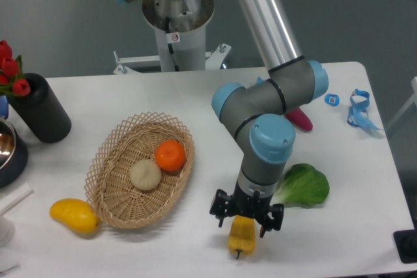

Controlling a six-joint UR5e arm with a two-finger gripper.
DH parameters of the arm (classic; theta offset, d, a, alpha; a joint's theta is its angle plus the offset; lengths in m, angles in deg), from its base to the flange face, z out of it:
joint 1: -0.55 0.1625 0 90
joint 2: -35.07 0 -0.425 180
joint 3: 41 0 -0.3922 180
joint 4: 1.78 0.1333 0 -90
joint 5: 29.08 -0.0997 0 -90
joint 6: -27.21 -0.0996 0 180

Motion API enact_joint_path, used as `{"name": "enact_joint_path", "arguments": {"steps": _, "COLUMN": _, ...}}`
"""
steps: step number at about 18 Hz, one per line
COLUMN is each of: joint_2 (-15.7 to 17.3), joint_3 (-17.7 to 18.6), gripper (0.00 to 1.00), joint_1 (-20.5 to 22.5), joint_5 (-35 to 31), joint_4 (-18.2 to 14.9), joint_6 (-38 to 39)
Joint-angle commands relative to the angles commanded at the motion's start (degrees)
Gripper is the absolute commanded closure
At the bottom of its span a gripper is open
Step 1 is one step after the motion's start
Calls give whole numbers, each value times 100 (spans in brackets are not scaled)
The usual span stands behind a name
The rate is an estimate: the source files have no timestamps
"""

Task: Pick up the yellow pepper from the table
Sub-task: 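Lower the gripper around the yellow pepper and close it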

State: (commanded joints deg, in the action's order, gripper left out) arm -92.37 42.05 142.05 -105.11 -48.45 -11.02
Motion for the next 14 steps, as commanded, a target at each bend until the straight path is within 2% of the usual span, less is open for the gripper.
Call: {"name": "enact_joint_path", "arguments": {"steps": 14, "joint_2": -167, "joint_3": -9, "gripper": 0, "joint_1": -9, "joint_5": -263, "joint_4": 70, "joint_6": -9}}
